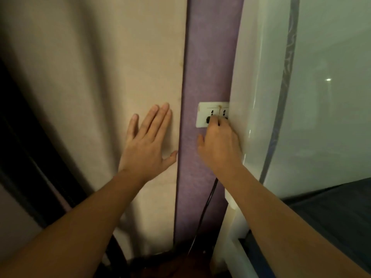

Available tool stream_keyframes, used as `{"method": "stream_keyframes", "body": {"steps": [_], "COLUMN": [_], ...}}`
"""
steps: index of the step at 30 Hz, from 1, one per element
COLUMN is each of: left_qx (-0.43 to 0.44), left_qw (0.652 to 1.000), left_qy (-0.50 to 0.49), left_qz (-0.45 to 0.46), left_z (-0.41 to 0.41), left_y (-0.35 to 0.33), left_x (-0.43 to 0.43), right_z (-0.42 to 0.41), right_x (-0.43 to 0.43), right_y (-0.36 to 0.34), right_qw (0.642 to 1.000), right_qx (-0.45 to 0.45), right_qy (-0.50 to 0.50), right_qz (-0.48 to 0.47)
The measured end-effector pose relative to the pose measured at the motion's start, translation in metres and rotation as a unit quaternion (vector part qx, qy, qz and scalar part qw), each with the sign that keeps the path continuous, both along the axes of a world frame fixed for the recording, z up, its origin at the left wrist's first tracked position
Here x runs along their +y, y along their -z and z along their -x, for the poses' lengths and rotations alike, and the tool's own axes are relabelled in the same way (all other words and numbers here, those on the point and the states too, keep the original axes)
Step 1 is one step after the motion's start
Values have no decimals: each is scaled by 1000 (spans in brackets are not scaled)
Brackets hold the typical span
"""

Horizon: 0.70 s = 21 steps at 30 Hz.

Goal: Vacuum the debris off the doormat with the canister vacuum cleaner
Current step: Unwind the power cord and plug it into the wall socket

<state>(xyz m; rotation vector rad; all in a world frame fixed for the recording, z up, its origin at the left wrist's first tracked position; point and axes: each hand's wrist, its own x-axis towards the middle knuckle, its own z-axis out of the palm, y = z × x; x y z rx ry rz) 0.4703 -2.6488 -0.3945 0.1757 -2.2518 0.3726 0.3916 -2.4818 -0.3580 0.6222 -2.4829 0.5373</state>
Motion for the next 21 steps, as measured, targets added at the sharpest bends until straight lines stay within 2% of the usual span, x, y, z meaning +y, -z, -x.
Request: {"method": "stream_keyframes", "body": {"steps": [4,10,16,21], "left_qx": [-106,-213,-272,-275], "left_qw": [993,962,939,929], "left_qy": [-21,-67,-87,-77], "left_qz": [-54,-156,-194,-237], "left_z": [-23,-69,-125,-188], "left_y": [-28,-122,-250,-341], "left_x": [19,41,69,94], "right_z": [-17,-48,-88,-144], "right_x": [9,27,52,68], "right_y": [-19,-116,-241,-337], "right_qw": [997,982,964,954], "right_qx": [21,-38,-77,-87], "right_qy": [-24,-103,-152,-189], "right_qz": [-76,-153,-203,-217]}}
